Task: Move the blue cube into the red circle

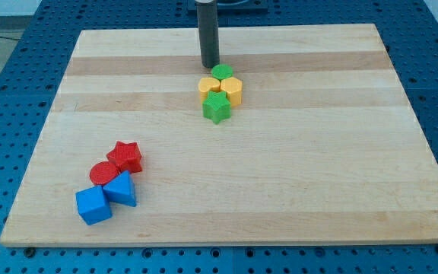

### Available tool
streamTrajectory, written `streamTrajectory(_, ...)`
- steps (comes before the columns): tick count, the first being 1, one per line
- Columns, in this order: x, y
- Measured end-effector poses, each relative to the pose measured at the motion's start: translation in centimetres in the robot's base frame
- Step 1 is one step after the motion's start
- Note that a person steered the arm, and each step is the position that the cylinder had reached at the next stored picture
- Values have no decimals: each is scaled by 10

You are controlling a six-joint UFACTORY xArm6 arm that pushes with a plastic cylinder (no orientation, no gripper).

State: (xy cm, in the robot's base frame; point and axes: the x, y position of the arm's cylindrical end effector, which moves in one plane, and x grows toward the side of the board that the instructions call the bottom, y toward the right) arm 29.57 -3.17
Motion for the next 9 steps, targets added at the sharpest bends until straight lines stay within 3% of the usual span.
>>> streamTrajectory(1,10,-1)
streamTrajectory(3,33,-118)
streamTrajectory(5,140,-214)
streamTrajectory(7,284,-234)
streamTrajectory(8,322,-226)
streamTrajectory(9,322,-193)
